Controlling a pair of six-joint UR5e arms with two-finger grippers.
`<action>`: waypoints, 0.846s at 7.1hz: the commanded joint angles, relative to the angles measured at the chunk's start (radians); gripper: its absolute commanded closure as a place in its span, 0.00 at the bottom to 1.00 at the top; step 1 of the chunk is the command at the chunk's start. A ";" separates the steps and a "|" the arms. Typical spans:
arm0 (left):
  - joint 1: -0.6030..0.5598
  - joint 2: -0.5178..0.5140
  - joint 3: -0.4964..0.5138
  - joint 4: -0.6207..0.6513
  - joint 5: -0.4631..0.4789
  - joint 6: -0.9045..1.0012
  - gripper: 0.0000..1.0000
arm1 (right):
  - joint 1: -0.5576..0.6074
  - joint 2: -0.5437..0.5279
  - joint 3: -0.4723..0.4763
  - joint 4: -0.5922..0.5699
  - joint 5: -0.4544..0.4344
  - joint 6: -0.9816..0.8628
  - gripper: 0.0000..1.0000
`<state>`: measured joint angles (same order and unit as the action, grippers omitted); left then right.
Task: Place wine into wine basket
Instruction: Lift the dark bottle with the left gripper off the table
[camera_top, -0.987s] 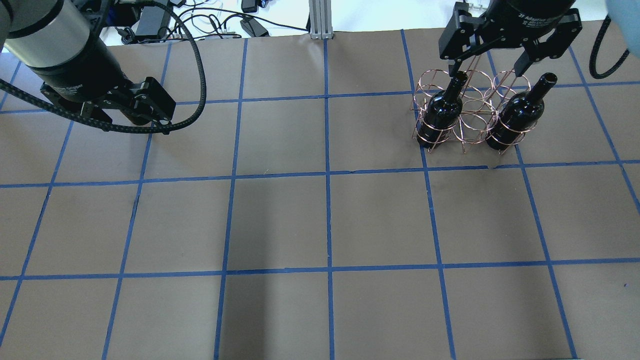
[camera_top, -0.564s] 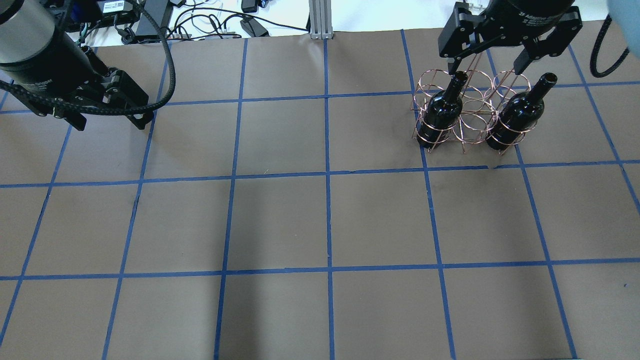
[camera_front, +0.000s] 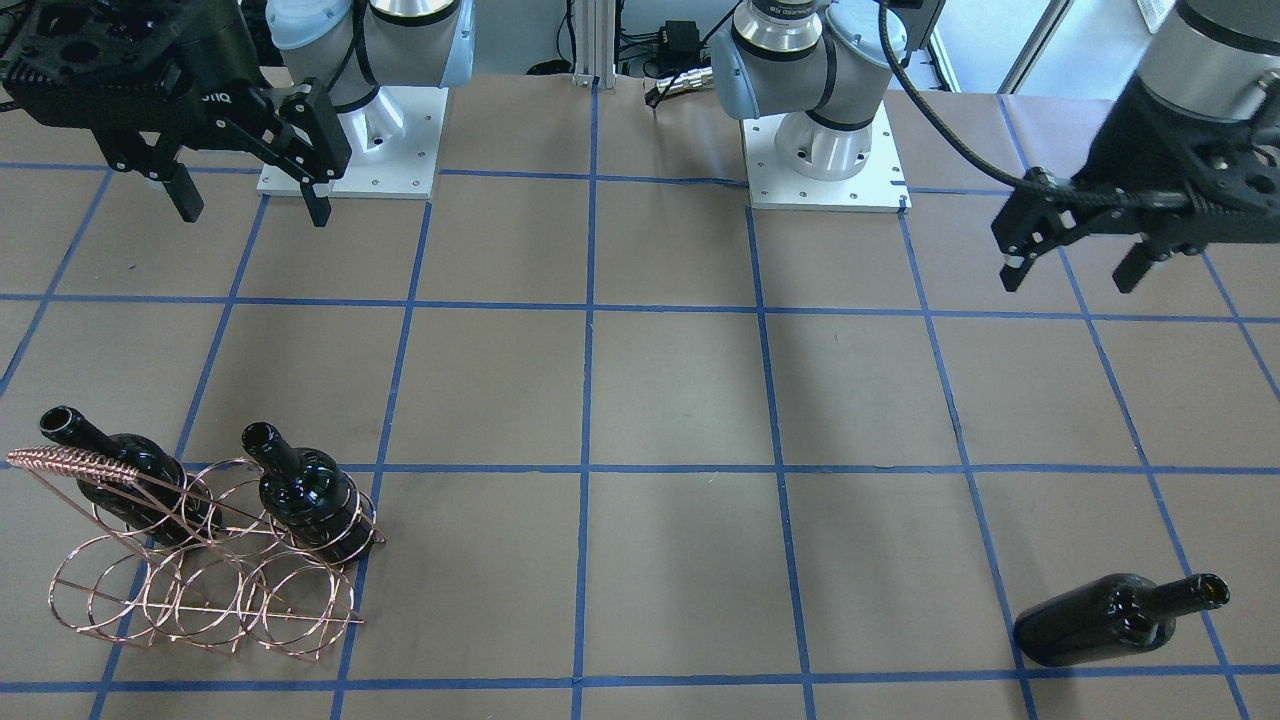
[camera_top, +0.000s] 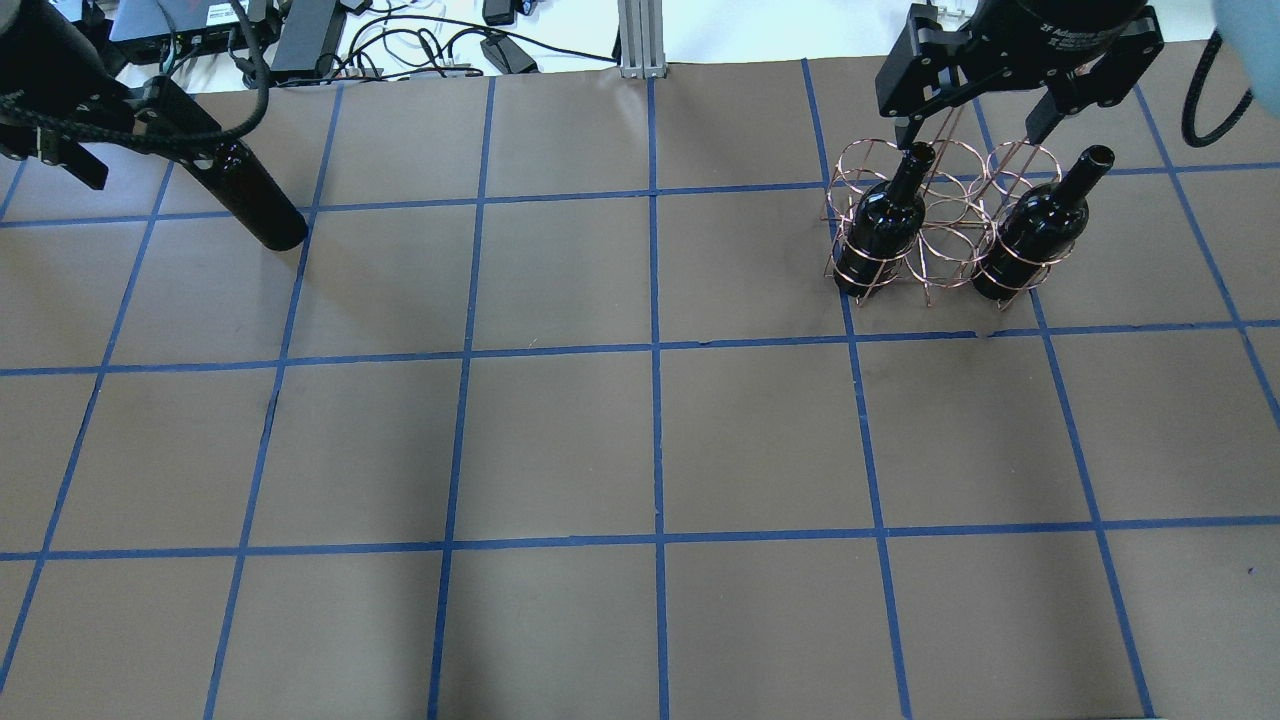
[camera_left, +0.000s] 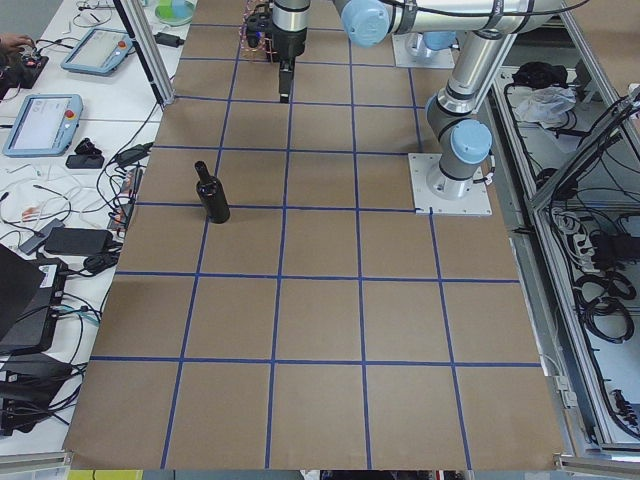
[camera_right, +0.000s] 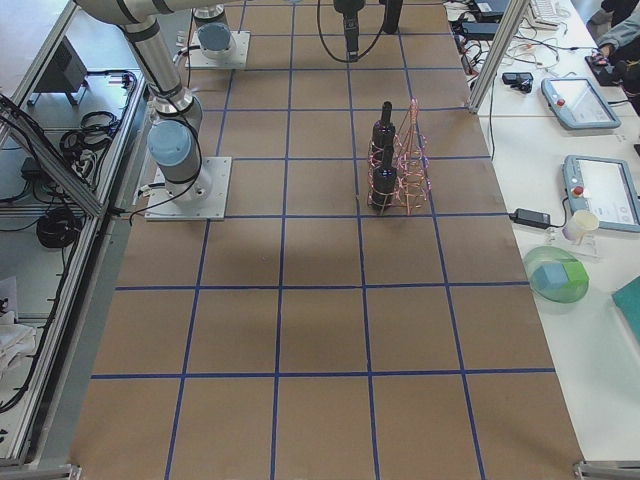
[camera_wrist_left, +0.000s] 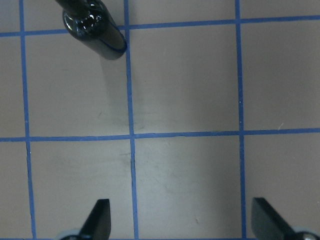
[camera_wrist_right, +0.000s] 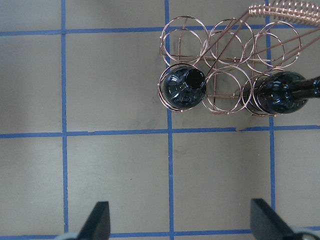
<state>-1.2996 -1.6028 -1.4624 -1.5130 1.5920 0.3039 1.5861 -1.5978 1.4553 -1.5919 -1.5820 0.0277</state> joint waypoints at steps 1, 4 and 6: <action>0.061 -0.128 0.097 0.014 -0.030 0.055 0.00 | 0.000 -0.001 -0.001 -0.005 -0.001 -0.008 0.00; 0.106 -0.290 0.209 0.086 -0.061 0.138 0.00 | 0.000 -0.001 0.000 -0.008 -0.001 -0.011 0.00; 0.128 -0.379 0.246 0.164 -0.109 0.138 0.00 | 0.002 -0.005 0.000 -0.008 0.001 -0.011 0.00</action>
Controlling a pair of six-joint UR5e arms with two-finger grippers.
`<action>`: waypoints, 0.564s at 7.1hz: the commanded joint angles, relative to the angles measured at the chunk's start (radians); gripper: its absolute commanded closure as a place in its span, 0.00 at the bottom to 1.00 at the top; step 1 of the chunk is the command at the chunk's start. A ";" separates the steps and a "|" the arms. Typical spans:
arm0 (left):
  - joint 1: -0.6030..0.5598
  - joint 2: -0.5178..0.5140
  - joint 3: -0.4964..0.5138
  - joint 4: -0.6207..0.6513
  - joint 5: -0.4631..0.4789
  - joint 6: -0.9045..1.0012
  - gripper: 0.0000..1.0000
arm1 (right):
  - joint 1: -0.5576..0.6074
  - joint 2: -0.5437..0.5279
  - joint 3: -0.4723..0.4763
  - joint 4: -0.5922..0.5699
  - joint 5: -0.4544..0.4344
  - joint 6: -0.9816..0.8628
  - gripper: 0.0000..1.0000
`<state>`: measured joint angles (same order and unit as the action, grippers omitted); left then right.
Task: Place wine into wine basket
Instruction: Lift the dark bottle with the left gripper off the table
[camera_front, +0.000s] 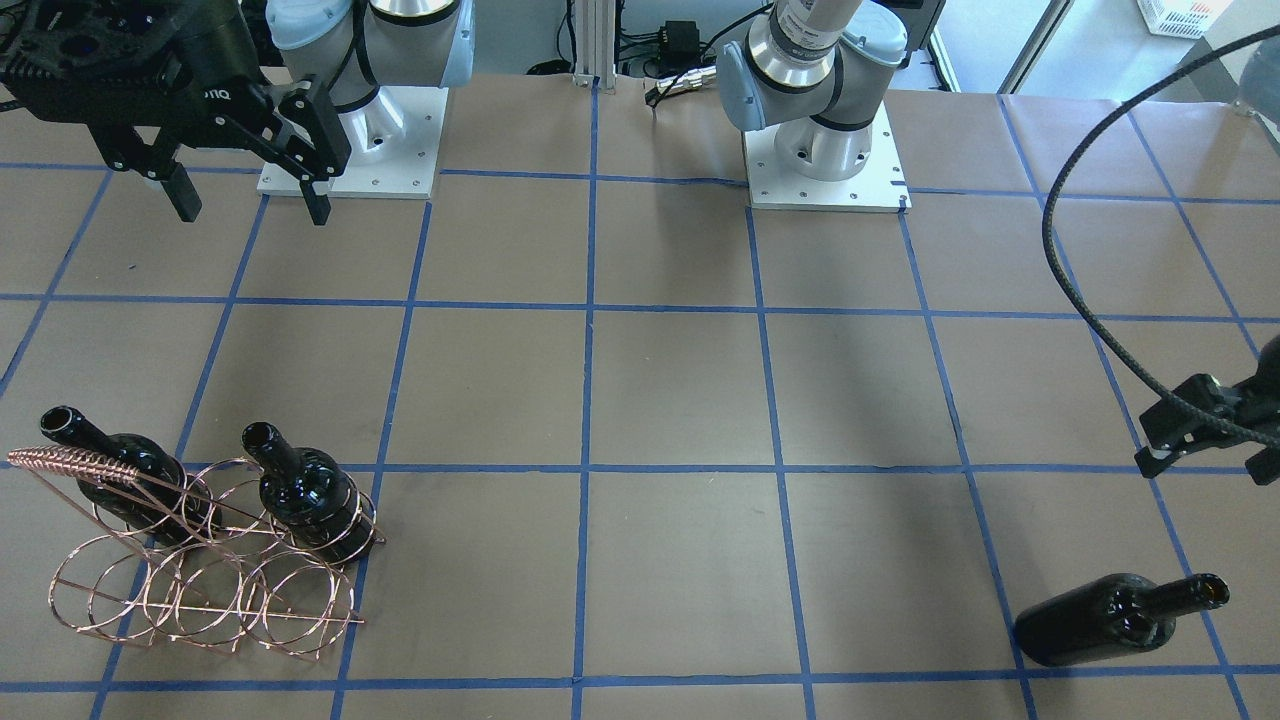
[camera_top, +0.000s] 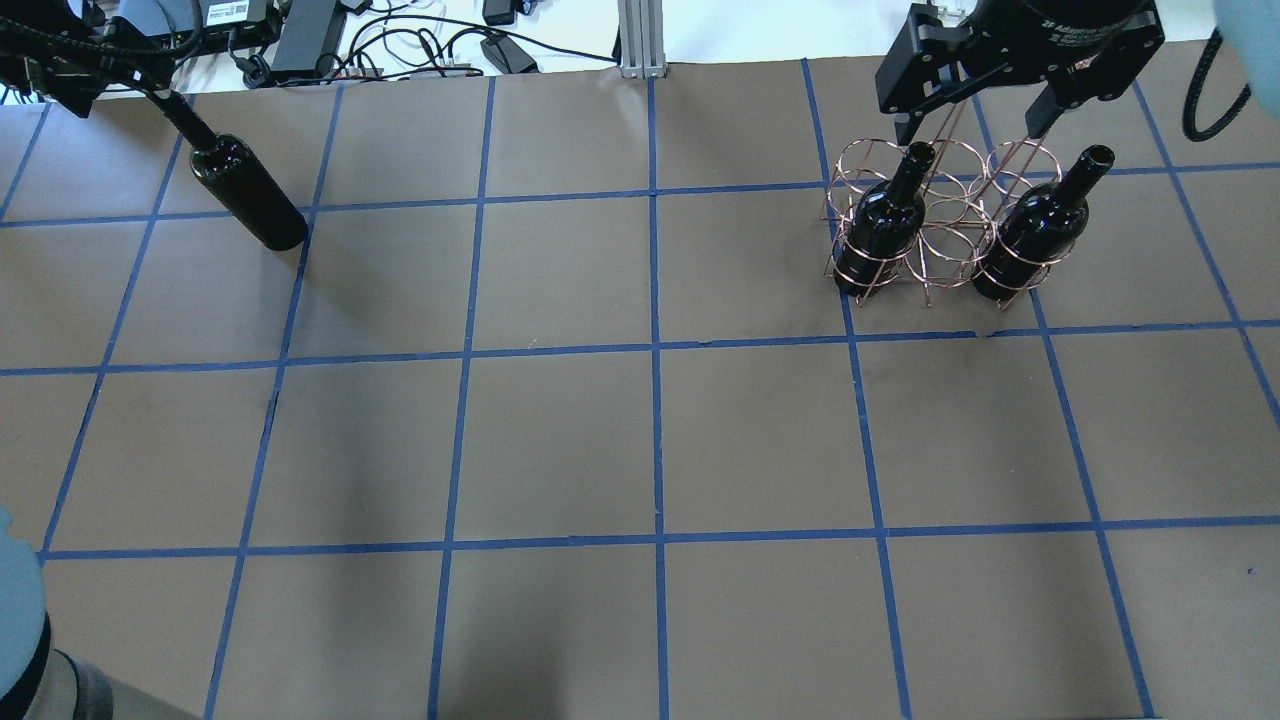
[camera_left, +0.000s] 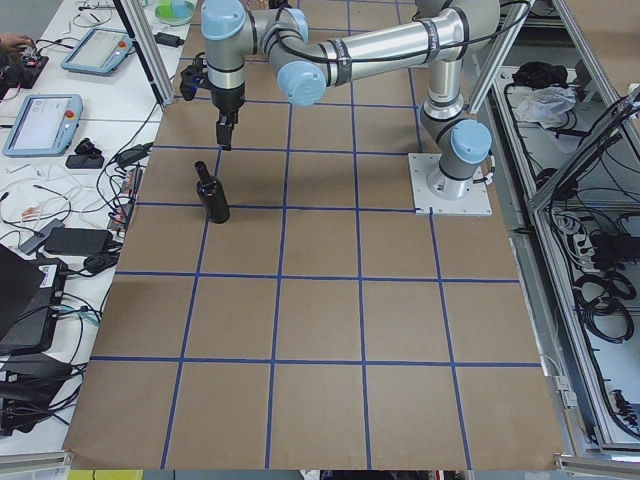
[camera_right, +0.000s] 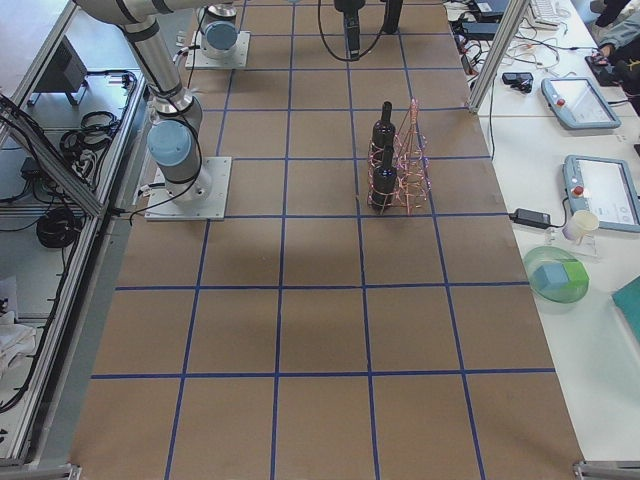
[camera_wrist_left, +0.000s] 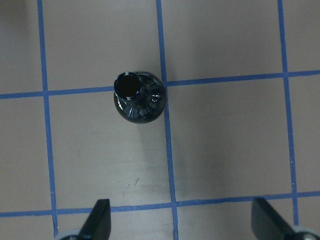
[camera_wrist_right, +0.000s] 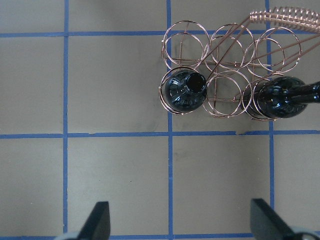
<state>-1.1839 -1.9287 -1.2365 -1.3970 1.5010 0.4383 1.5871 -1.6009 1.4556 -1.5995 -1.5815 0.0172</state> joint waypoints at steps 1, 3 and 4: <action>0.013 -0.088 0.022 0.090 -0.016 0.003 0.00 | 0.001 -0.007 0.000 0.001 0.000 0.000 0.00; 0.013 -0.145 0.035 0.128 -0.018 0.005 0.00 | 0.001 -0.007 0.000 0.000 -0.003 0.000 0.00; 0.013 -0.176 0.061 0.128 -0.016 0.011 0.00 | 0.001 -0.013 -0.001 0.000 -0.005 0.000 0.00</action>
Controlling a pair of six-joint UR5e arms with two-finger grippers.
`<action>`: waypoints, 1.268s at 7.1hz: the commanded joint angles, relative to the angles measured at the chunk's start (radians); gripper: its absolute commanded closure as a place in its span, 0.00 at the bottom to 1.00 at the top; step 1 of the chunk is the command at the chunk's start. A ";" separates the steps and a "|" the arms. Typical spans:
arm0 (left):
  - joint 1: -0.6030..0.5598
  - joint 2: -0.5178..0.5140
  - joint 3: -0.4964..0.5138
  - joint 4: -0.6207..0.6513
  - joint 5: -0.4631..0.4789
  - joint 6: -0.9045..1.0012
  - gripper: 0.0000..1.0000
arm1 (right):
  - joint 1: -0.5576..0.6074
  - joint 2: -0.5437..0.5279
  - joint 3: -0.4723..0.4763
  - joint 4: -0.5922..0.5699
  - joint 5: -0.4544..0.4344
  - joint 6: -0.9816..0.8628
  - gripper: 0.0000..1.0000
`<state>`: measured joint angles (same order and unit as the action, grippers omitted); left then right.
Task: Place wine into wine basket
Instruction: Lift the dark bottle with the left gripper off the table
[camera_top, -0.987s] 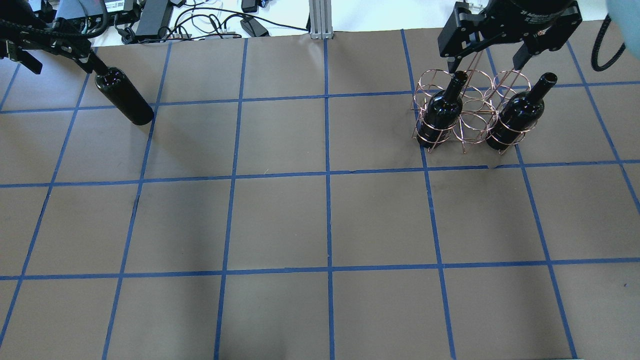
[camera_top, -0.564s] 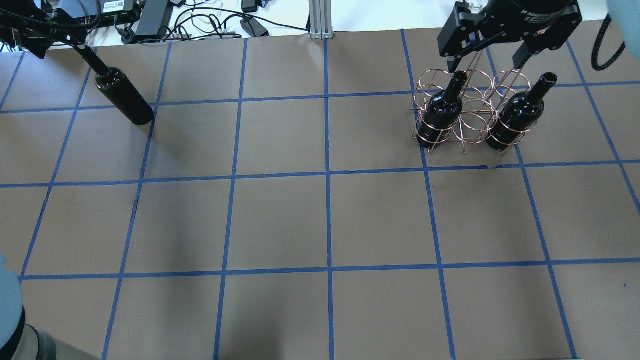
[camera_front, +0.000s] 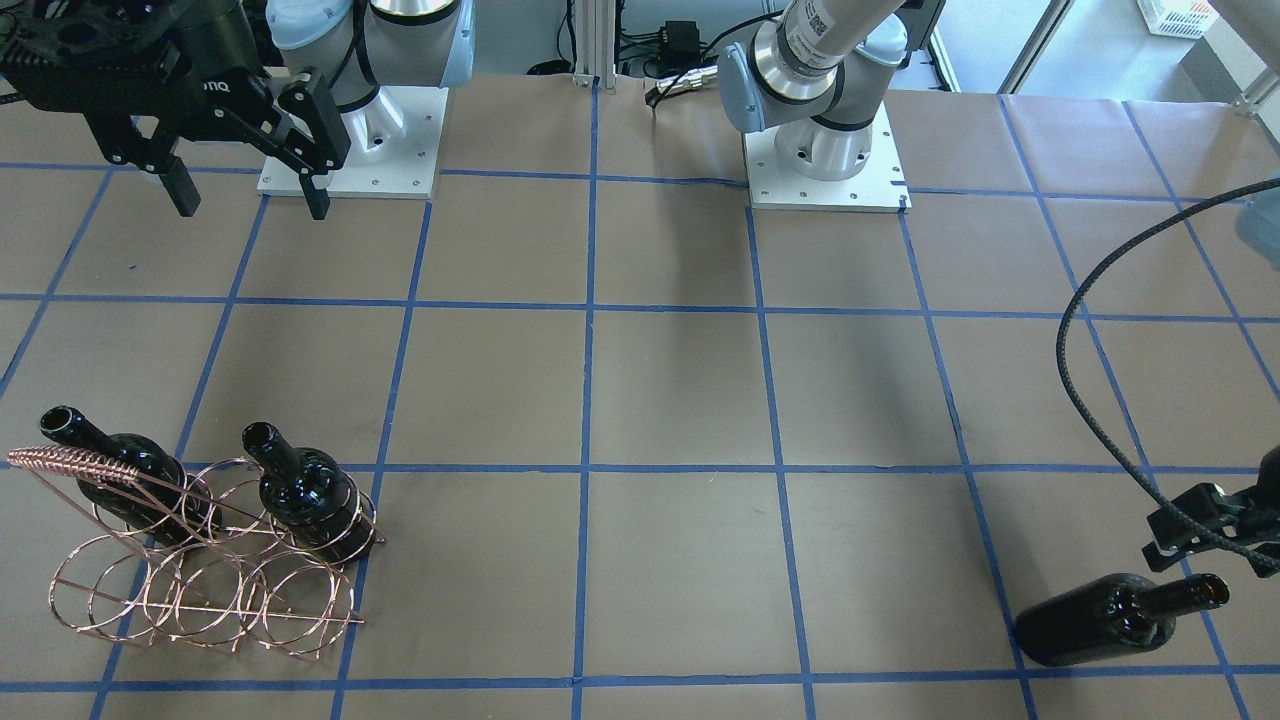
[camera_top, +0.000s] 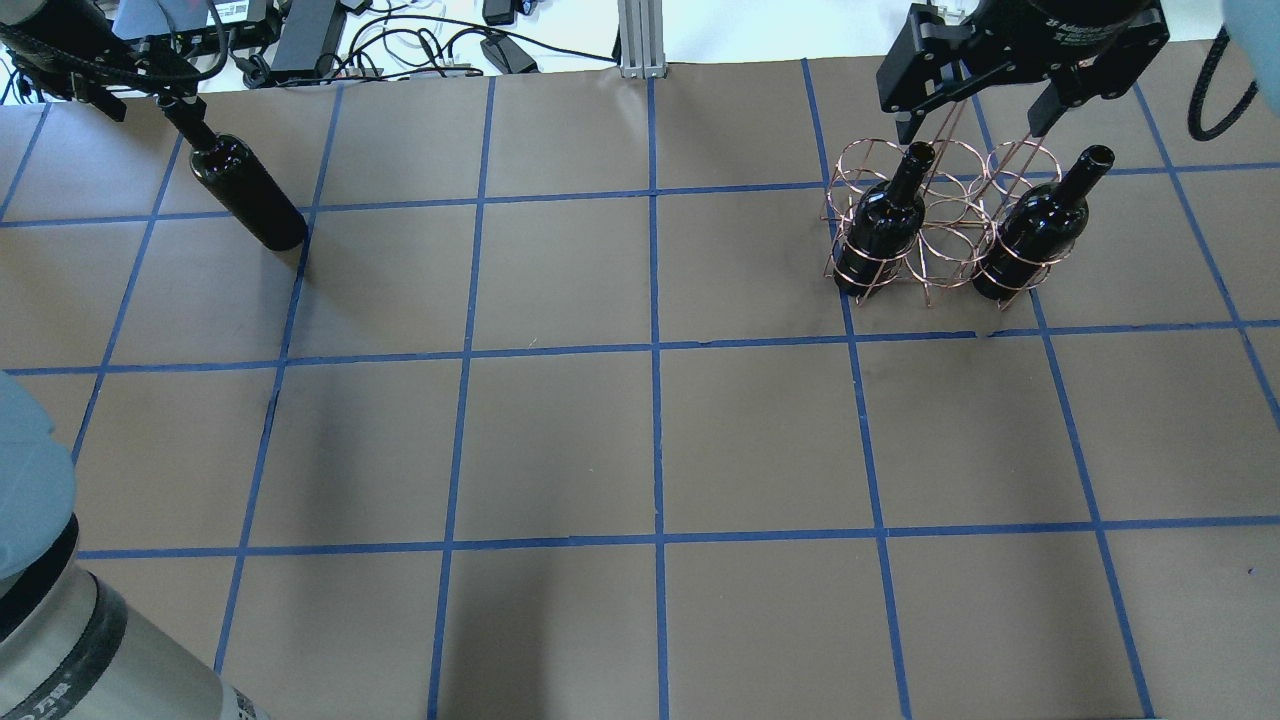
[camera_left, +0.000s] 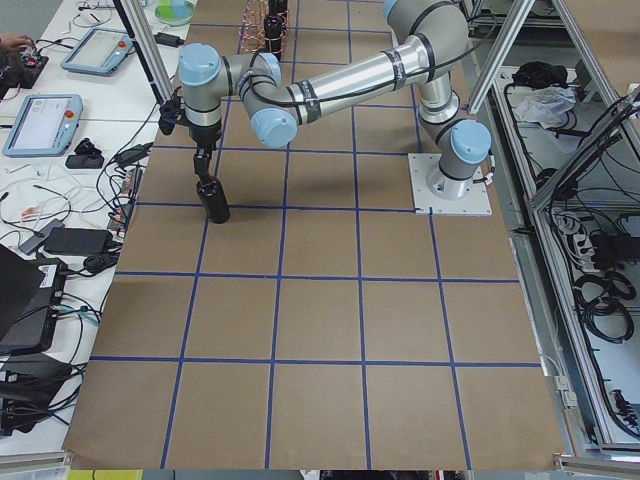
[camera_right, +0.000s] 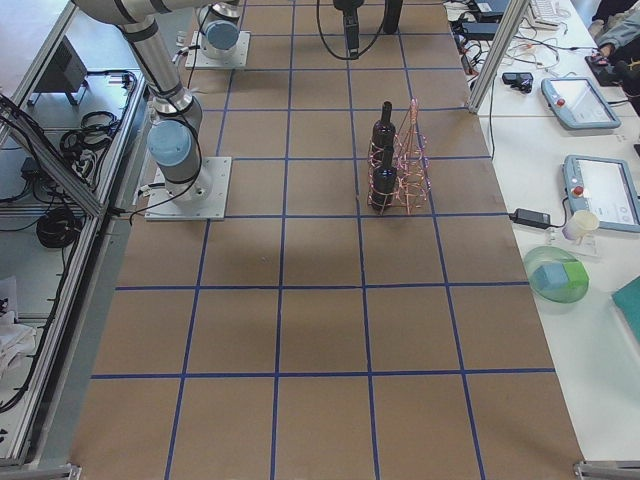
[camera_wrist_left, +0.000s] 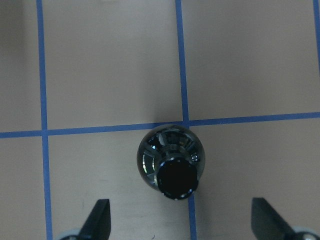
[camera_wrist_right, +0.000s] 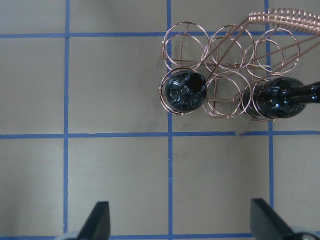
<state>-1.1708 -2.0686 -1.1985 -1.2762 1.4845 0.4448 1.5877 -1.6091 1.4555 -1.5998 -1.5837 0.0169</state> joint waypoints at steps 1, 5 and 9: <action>0.000 -0.059 0.039 0.011 -0.003 0.005 0.00 | 0.000 -0.006 -0.001 0.000 0.002 0.000 0.00; -0.010 -0.073 0.033 0.041 -0.006 0.008 0.06 | 0.003 -0.014 0.000 0.001 0.008 0.000 0.00; -0.012 -0.071 0.017 0.020 -0.003 0.017 0.29 | 0.005 -0.017 0.000 0.003 0.010 0.002 0.00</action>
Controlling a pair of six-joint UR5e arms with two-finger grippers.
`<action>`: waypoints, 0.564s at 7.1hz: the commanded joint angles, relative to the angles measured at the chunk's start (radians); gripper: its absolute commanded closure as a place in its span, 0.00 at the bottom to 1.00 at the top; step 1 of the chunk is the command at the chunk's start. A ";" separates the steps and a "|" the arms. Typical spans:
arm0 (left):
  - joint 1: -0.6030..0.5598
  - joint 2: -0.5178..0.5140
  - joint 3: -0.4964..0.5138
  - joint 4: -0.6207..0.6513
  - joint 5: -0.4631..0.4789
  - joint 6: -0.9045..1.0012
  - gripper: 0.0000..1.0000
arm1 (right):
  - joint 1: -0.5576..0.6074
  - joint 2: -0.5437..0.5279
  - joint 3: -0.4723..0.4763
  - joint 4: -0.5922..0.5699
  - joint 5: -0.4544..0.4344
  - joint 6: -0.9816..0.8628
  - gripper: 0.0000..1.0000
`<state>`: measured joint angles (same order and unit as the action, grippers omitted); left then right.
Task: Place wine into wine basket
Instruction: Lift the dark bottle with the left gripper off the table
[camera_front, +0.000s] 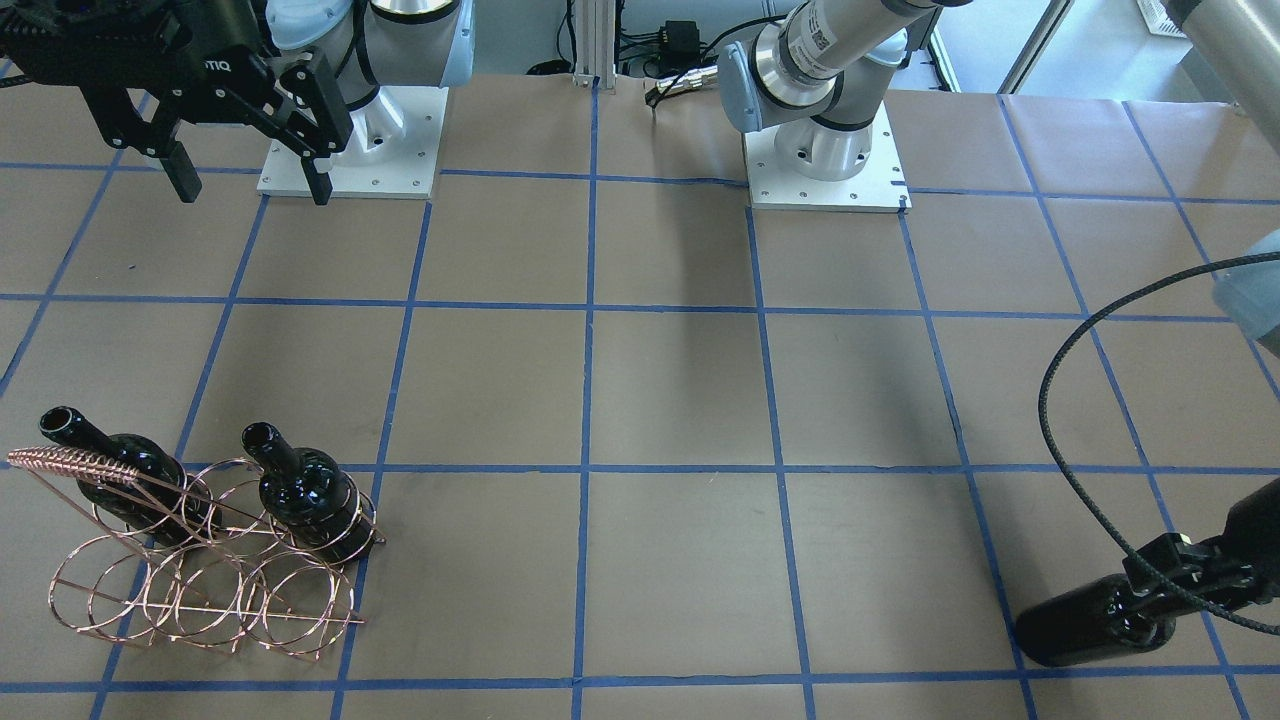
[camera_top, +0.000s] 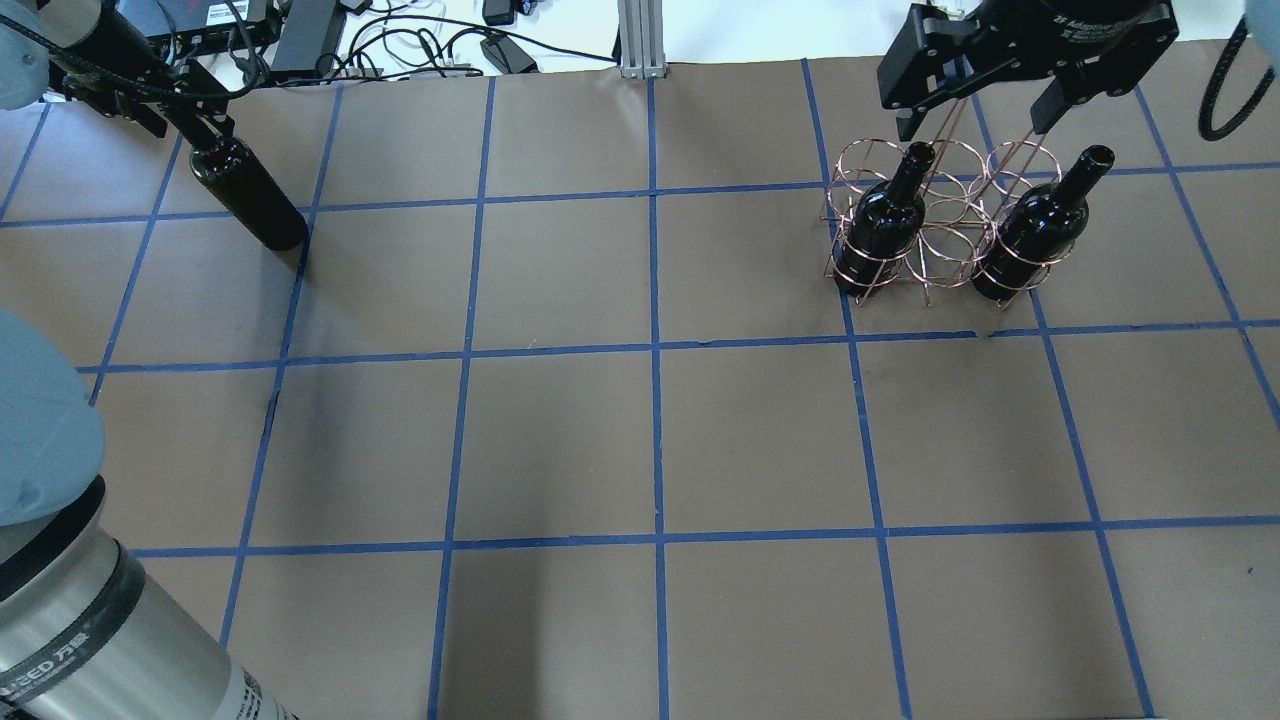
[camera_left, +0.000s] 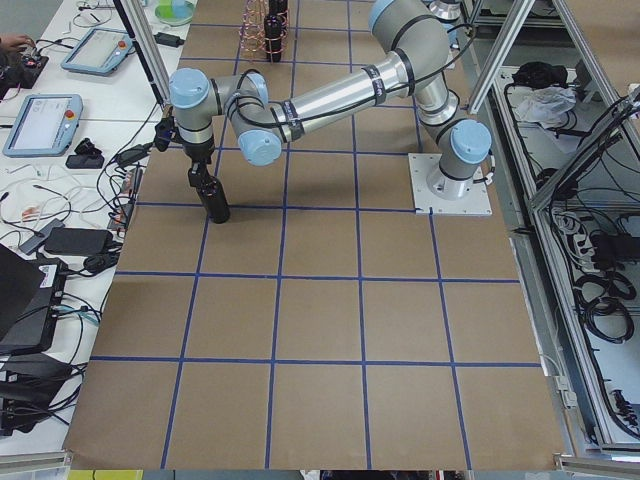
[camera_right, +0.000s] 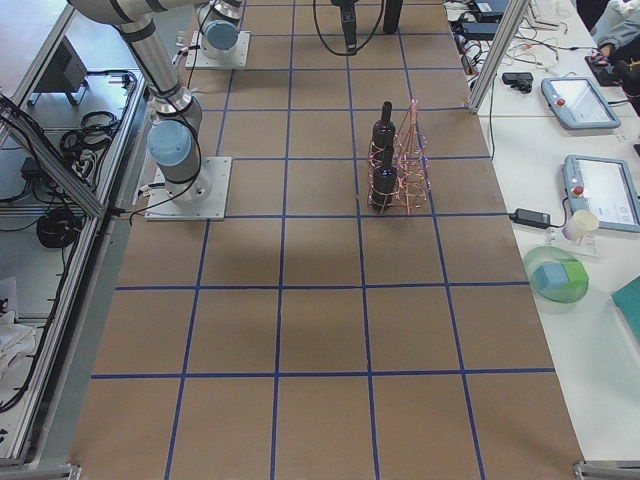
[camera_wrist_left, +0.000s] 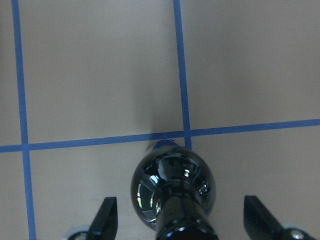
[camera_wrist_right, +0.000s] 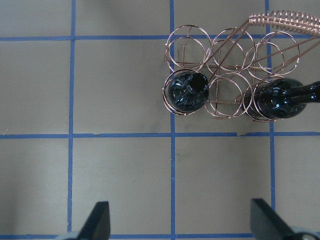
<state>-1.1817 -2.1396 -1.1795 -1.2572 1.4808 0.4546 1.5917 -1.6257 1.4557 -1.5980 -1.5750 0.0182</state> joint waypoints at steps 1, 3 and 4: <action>0.001 0.000 0.000 0.008 0.001 0.027 0.36 | 0.002 0.000 0.000 0.001 0.001 0.000 0.00; 0.001 0.000 0.000 0.009 -0.002 0.027 0.88 | 0.002 0.000 0.000 0.001 0.003 0.000 0.00; 0.001 0.000 0.000 0.009 -0.002 0.029 1.00 | 0.002 -0.002 0.000 0.001 0.006 0.002 0.00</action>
<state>-1.1813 -2.1403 -1.1797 -1.2490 1.4795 0.4815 1.5937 -1.6265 1.4557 -1.5969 -1.5722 0.0188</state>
